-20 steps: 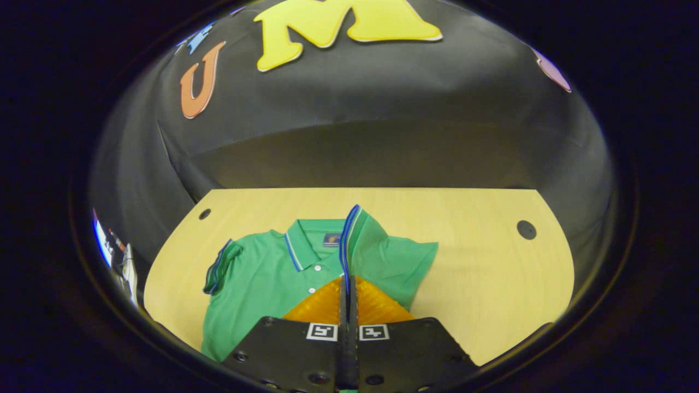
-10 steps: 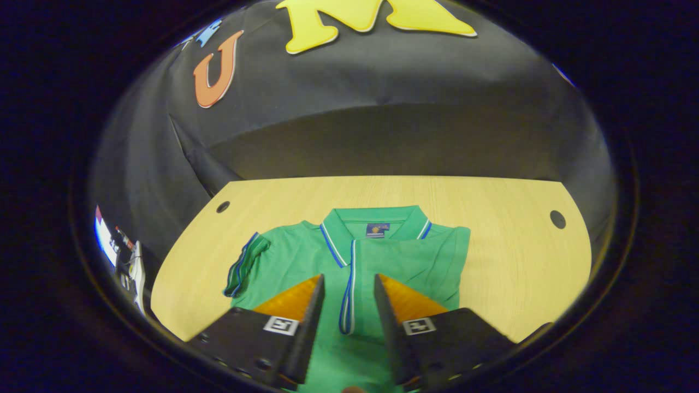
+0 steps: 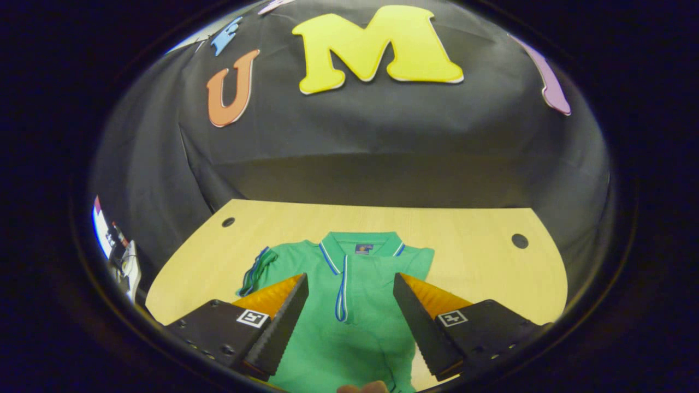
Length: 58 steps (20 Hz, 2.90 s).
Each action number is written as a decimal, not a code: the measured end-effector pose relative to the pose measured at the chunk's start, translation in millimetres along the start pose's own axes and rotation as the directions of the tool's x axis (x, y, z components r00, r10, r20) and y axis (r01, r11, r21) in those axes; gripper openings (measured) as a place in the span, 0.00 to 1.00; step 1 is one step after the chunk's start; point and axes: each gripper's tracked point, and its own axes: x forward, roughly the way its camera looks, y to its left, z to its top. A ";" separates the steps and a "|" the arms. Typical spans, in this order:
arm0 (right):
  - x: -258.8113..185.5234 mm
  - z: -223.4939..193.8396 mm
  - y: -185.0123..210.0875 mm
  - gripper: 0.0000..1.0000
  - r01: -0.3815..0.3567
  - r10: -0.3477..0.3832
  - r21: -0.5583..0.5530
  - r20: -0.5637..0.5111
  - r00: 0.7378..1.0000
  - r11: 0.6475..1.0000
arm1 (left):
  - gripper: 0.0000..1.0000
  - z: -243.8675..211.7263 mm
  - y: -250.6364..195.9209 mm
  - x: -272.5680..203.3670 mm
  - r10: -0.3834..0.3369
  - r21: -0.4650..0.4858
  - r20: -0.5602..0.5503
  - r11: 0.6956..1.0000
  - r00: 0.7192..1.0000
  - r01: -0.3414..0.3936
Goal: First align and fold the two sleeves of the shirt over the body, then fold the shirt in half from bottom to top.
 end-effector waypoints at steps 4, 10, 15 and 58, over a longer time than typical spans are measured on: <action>-64.3 14.7 -2.1 0.96 0.021 -0.020 -0.014 0.076 0.997 1.000 | 0.99 -24.4 -28.0 21.5 -0.089 -0.014 -0.030 0.996 0.996 0.089; -151.8 28.2 -10.3 0.96 0.079 -0.077 -0.005 0.164 0.983 0.997 | 0.99 -83.9 -61.4 65.8 -0.203 -0.038 -0.118 0.979 0.972 0.200; -190.0 35.3 -26.9 0.96 0.137 -0.130 -0.024 0.191 0.973 0.990 | 1.00 -152.7 -61.0 109.8 -0.189 0.009 -0.232 0.980 0.954 0.197; -207.8 -18.9 -78.1 0.94 0.255 -0.263 0.088 0.099 0.960 0.963 | 0.04 -254.6 -66.8 185.5 -0.332 -0.144 -0.422 0.943 0.844 0.299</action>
